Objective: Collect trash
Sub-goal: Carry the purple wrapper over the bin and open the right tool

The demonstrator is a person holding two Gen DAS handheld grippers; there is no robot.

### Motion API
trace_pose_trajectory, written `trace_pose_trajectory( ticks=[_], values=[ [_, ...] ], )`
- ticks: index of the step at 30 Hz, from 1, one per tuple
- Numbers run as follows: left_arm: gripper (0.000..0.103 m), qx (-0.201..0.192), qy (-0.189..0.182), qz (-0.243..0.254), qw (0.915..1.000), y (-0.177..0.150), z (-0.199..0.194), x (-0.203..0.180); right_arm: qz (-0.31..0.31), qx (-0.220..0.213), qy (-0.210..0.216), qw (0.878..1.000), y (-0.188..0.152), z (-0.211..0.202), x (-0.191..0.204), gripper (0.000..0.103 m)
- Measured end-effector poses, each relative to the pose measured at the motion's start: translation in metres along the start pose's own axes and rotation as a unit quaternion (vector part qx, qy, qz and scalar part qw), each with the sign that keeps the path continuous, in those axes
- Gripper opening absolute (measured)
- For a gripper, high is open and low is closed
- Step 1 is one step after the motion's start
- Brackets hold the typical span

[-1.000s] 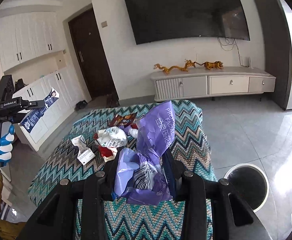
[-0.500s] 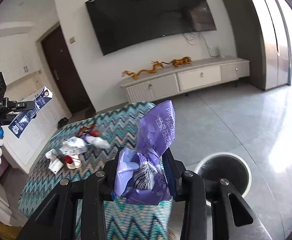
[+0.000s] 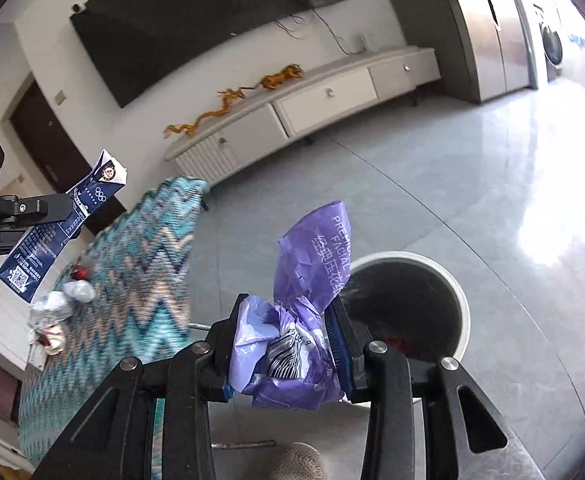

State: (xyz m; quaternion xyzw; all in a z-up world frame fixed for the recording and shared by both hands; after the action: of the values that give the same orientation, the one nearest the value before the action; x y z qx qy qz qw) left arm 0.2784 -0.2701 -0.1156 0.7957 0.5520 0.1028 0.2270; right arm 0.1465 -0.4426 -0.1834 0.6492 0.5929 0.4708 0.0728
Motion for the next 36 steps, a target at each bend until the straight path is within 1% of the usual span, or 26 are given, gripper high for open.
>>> trace_pose_trajectory(
  ticks=[4,9,15,18,19,20,21,22,23,25,28,33,36],
  values=[
    [0.065,0.032,-0.012,0.02,0.9992,0.007,0.052,-0.037,0.025,0.016,-0.013,0.999,0.0,0.022,-0.039,0.036],
    [0.066,0.051,-0.019,0.03,0.9981,0.013,0.102,-0.067,0.053,0.037,-0.034,0.997,-0.006,0.045,-0.081,0.036],
    [0.066,0.057,-0.014,0.039,0.9975,0.018,0.135,-0.083,0.07,0.054,-0.046,0.995,-0.013,0.062,-0.108,0.037],
    [0.066,0.06,-0.021,0.032,0.9975,0.021,0.138,-0.084,0.074,0.06,-0.053,0.994,-0.015,0.069,-0.114,0.038],
    [0.066,0.059,-0.024,0.03,0.9975,0.021,0.137,-0.083,0.076,0.061,-0.053,0.994,-0.016,0.07,-0.115,0.041],
    [0.066,0.059,-0.027,0.028,0.9975,0.023,0.135,-0.084,0.079,0.06,-0.057,0.993,-0.015,0.071,-0.115,0.048],
    [0.066,0.058,-0.028,0.028,0.9975,0.024,0.134,-0.086,0.08,0.06,-0.06,0.993,-0.015,0.071,-0.116,0.052],
    [0.066,0.057,-0.029,0.028,0.9975,0.024,0.133,-0.087,0.08,0.058,-0.064,0.993,-0.015,0.07,-0.116,0.058],
    [0.066,0.056,-0.031,0.028,0.9976,0.022,0.13,-0.083,0.081,0.058,-0.066,0.993,-0.015,0.07,-0.116,0.061],
    [0.067,0.052,-0.038,0.026,0.9976,0.024,0.124,-0.083,0.082,0.059,-0.072,0.992,-0.014,0.068,-0.116,0.061],
    [0.07,0.044,-0.046,0.03,0.9976,0.025,0.114,-0.086,0.082,0.057,-0.078,0.992,-0.013,0.063,-0.113,0.061],
    [0.07,0.031,-0.058,0.034,0.9973,0.024,0.094,-0.086,0.079,0.051,-0.086,0.992,-0.012,0.048,-0.102,0.062],
    [0.07,0.014,-0.06,0.029,0.9977,0.023,0.075,-0.082,0.075,0.042,-0.087,0.993,-0.007,0.034,-0.094,0.062]
  ],
)
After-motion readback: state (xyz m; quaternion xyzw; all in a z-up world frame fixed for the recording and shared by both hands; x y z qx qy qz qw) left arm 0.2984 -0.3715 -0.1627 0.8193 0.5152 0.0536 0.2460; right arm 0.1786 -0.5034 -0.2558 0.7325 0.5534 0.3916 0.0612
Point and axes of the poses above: each gripper's, at about its wrist camera, not at the fingertips, and z roughly the way its jaws point, x to its left, y to its top, the point moved 4 cm from there along z, roughly the way its jaws point, and after that the axes turned 14 degrees about y, right-handed, at the moved point
